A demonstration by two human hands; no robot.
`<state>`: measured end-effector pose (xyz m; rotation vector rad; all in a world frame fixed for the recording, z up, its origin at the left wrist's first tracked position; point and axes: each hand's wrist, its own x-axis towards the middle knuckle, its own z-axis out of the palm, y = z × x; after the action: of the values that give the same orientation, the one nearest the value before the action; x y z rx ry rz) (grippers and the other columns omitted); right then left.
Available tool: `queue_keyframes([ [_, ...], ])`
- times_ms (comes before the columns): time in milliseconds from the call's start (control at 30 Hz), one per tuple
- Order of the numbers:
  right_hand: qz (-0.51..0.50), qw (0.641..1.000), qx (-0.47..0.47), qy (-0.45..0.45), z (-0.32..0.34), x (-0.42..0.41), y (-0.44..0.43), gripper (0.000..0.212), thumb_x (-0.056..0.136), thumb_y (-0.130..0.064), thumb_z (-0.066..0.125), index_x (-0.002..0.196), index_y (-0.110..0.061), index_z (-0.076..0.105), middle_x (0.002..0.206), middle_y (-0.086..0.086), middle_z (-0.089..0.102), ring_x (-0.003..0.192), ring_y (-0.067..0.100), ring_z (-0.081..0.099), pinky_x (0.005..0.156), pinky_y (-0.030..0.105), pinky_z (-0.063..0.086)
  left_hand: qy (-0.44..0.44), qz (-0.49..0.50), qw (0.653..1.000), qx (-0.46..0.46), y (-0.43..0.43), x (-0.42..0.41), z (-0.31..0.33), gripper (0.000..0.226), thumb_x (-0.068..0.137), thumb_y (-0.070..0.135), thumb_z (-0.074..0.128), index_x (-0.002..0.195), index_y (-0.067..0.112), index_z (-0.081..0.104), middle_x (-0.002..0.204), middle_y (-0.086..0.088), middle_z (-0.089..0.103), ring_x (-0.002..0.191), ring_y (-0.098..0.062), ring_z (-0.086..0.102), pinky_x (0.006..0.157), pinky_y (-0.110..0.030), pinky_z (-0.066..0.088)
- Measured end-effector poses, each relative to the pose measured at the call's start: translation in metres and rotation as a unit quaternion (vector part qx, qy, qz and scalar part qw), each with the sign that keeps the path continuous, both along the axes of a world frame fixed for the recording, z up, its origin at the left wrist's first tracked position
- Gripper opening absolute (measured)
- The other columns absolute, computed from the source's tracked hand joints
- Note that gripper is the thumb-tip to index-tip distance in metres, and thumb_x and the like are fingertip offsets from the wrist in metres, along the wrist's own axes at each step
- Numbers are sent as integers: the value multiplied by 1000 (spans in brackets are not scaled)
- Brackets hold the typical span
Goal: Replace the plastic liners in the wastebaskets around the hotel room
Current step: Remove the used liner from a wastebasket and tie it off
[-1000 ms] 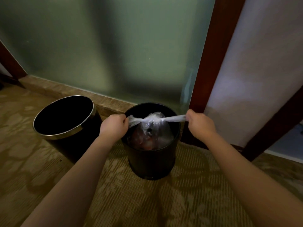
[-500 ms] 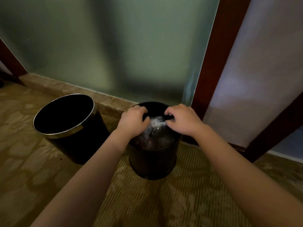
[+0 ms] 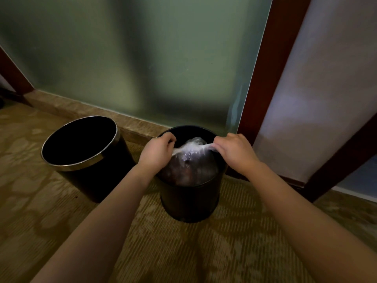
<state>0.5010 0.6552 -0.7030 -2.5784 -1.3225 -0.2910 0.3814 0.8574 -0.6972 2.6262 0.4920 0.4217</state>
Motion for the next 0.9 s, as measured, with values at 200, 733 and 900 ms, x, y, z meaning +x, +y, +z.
queue_keyframes([
  [200, -43, 996, 37, 76, 9, 3, -5, 29, 103, -30, 39, 90, -12, 59, 86, 12, 63, 86, 32, 57, 73, 42, 44, -69, 35, 995, -63, 7, -3, 13, 18, 95, 14, 51, 107, 9, 64, 84, -8, 66, 77, -25, 61, 68, -34, 48],
  [733, 35, 855, 446, 261, 109, -57, 73, 31, 98, -26, 47, 67, -25, 52, 59, -11, 53, 57, 0, 48, 61, 29, 39, -390, 77, 885, -241, 5, -26, 126, 18, 91, 13, 54, 81, 28, 58, 50, 3, 39, 45, -11, 33, 48, -25, 29],
  [900, 104, 827, 465, 298, 140, -98, 103, 25, 97, -31, 45, 77, -19, 56, 62, -8, 48, 59, 9, 44, 60, 31, 36, -422, 83, 879, -205, 21, -70, 164, 19, 92, 10, 54, 82, 26, 59, 54, -5, 40, 53, -20, 35, 52, -28, 30],
])
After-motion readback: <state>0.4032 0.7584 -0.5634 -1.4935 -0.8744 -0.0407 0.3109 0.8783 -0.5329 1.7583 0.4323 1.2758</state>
